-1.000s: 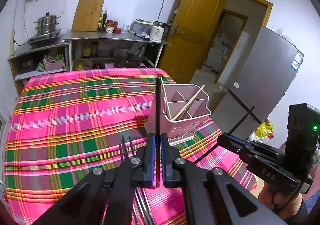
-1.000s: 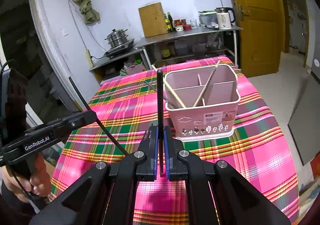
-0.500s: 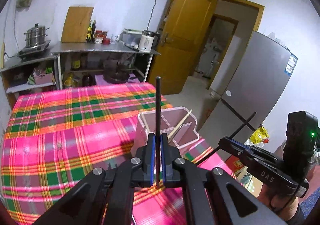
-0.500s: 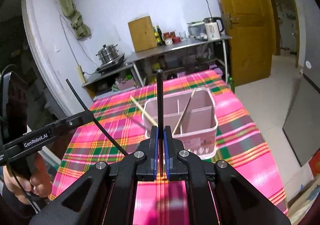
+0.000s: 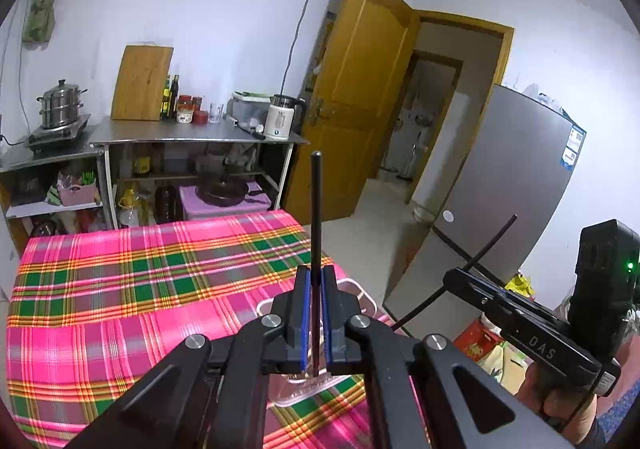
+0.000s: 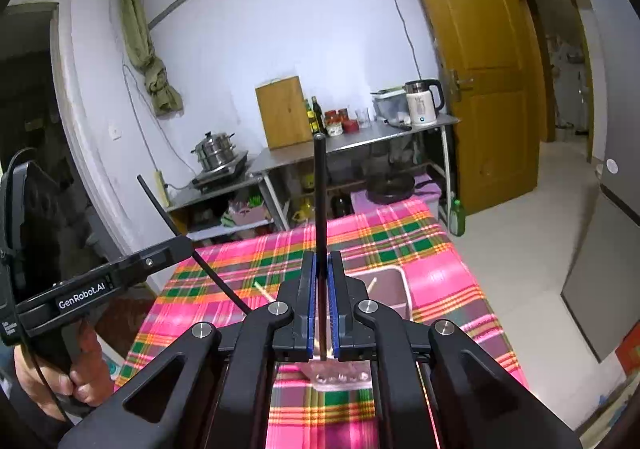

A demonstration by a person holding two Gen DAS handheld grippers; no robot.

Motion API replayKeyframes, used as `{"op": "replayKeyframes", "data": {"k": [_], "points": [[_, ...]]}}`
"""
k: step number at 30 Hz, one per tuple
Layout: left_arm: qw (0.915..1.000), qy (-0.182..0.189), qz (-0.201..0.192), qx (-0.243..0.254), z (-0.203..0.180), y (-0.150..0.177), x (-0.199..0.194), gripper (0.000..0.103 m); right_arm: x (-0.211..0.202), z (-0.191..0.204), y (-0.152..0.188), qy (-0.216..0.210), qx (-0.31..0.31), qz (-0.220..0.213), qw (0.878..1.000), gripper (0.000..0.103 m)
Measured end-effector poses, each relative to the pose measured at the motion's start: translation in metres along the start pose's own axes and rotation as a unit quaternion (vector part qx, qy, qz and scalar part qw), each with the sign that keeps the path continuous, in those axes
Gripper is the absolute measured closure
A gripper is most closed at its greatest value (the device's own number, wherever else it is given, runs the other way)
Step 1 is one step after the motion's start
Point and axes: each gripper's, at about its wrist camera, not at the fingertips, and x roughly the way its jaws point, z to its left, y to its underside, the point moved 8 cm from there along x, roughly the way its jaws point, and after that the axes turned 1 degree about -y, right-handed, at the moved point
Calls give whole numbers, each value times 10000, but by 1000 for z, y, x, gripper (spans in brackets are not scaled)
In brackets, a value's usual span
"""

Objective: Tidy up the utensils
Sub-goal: 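Lower the black chopsticks into the caddy and open both tools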

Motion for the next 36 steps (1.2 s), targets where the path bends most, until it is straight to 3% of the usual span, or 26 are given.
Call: {"op": "replayKeyframes", "data": {"k": [8,24,36], "points": [[9999,-113,14,18,7,-1,17,98,14,-9,-1,66,39,-3,10000,97],[9974,-282,664,-67,27,47,68,98,64,-26,49,190,159,683,9974,97],[9952,-383,893,-83,37,69,73,95,78,-28,73,268,128,1082,9937,95]]}}
